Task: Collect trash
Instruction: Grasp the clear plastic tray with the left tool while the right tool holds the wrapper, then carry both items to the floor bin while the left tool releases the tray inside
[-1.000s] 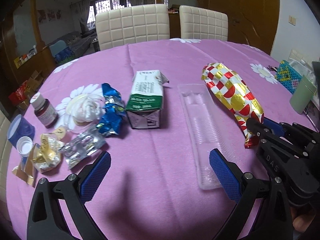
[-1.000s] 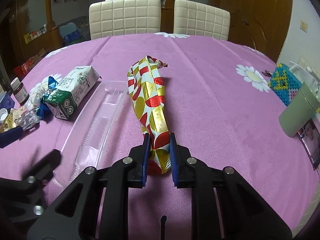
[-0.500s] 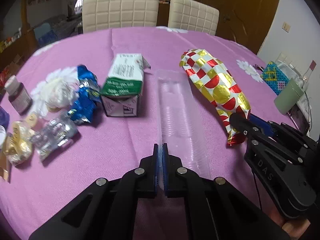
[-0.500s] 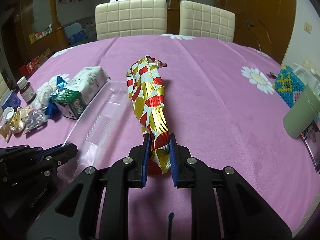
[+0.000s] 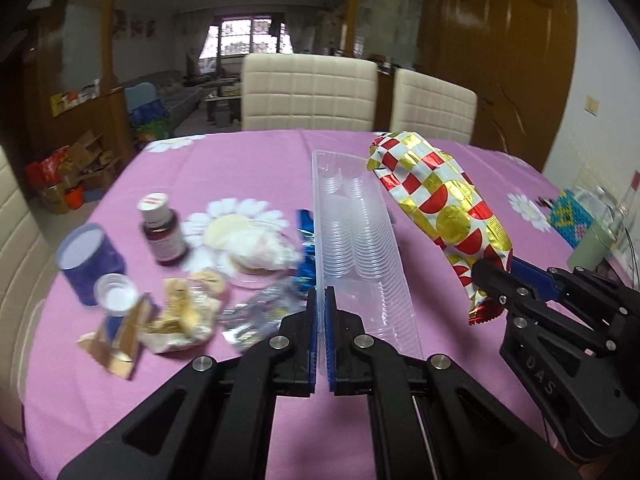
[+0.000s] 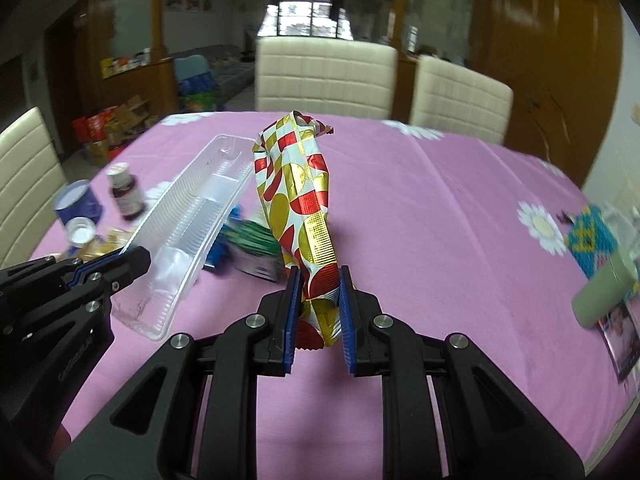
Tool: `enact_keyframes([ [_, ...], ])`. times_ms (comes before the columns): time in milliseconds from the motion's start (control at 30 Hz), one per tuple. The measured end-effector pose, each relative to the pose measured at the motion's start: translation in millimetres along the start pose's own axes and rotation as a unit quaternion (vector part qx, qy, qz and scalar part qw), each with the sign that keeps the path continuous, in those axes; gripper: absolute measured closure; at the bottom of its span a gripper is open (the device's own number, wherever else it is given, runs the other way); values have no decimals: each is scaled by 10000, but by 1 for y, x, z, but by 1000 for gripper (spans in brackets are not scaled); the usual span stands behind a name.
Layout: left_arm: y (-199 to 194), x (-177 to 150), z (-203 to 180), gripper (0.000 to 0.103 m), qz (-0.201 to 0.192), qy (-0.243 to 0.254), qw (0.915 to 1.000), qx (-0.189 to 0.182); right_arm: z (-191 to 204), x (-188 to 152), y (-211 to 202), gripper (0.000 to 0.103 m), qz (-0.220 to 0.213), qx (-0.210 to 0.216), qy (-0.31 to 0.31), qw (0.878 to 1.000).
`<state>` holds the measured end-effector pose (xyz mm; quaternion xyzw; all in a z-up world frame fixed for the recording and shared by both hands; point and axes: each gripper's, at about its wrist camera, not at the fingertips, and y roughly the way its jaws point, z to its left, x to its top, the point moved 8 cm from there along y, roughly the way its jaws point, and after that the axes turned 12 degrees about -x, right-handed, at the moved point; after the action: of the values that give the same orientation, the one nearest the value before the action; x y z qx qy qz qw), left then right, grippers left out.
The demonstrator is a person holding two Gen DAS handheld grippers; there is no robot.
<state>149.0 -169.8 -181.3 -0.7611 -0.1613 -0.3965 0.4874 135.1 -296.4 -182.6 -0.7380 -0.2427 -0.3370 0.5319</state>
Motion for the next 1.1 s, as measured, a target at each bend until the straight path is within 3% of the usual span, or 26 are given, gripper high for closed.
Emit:
enact_keyframes([
  [533, -84, -7, 157, 100, -605, -966, 9883, 1013, 165, 43, -42, 83, -445, 813, -1038, 9903],
  [833, -113, -20, 232, 99, -699, -1299, 9771, 1535, 245, 50, -53, 83, -548, 1120, -1567, 9797],
  [1100, -144, -38, 295, 99, -794, -1625, 9620, 2044, 311, 58, -61, 83, -638, 1453, -1942, 9681],
])
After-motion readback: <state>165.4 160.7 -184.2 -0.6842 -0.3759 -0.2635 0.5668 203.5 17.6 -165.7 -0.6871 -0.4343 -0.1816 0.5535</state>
